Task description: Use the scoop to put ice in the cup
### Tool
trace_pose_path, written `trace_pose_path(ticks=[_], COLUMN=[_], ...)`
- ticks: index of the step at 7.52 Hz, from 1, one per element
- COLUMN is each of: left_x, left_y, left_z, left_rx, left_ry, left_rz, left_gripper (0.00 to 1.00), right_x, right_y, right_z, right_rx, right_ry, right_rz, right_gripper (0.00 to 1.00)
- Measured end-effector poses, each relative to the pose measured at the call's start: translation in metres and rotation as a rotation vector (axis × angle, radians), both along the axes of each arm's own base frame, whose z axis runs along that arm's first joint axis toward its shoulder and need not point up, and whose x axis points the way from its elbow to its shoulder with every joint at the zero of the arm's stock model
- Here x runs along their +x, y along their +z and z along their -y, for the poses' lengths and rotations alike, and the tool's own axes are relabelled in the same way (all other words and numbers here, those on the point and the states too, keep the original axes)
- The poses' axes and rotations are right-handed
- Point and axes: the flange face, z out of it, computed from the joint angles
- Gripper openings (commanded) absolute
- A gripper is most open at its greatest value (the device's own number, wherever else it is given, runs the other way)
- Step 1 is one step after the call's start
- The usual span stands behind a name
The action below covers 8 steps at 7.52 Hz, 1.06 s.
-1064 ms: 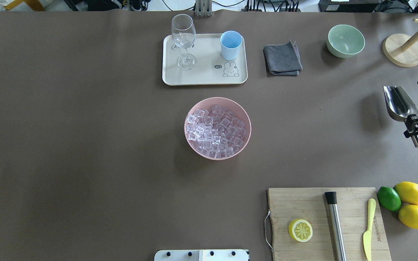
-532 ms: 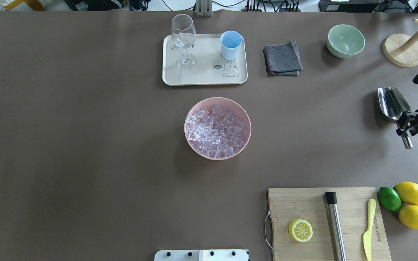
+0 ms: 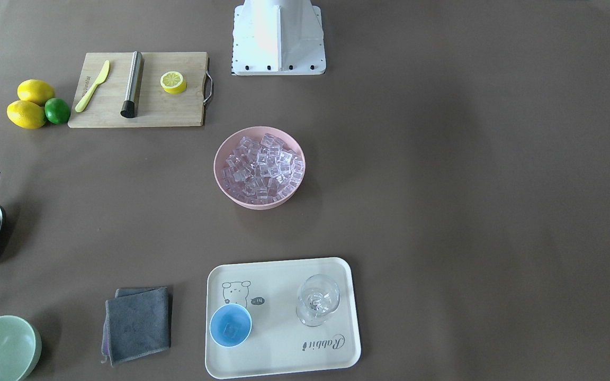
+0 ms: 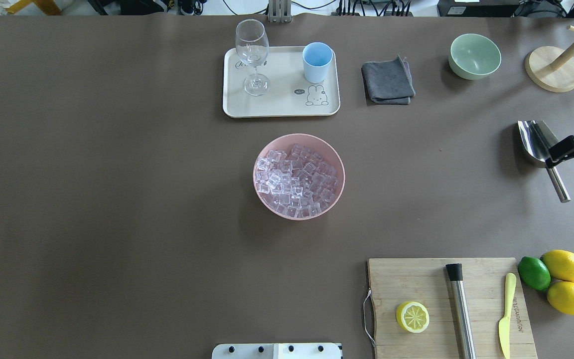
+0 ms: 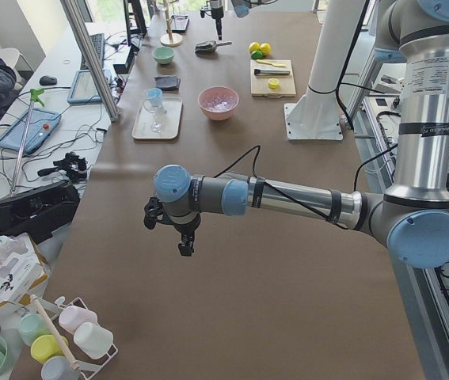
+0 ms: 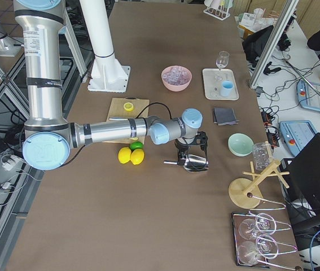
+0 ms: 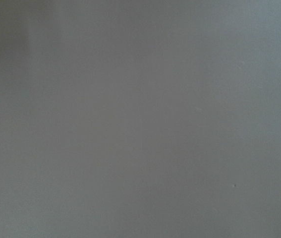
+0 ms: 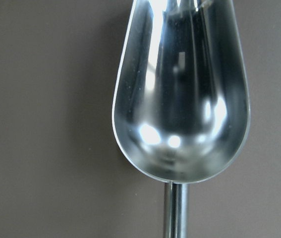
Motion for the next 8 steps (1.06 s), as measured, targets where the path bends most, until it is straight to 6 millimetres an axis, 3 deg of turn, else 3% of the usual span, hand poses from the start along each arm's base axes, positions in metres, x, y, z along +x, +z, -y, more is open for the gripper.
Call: trace_pose_path(ticks=[1,3,4,5,7,8], left_x=[0.0,0.001,0.001,0.001,0.001,0.001], left_y=[0.0,0.0,0.0,0.0,0.0,0.0], left_z=[0.0,0.0,0.0,0.0,0.0,0.0], left_rx=[0.0,0.0,0.0,0.0,0.0,0.0], left_ry=[0.0,0.001,0.001,0.001,0.001,0.001], left_rz=[0.001,0.001,0.001,0.001,0.001,0.001], left_gripper=[0.98,0.98,0.98,0.98,0.98,0.98], right_x=[0.023,0.097,0.136,0.171,0.203,0.208], right_y=[-0.019,-0.024,-0.009,0.02,0.076,0.088], right_z=[0.004,0.009,0.005,-0.006,-0.033,-0.04], right_rx=[0.059,0.127,0.15,0.136,0.052,0.027], right_ry=[0.046,0.058,0.014,-0.009,0.002,0.013], right_rz=[-0.026,-0.053,-0.069,-0.072,-0.026,-0.011], right_gripper=[1.0,1.0,1.0,1.0,1.0,1.0])
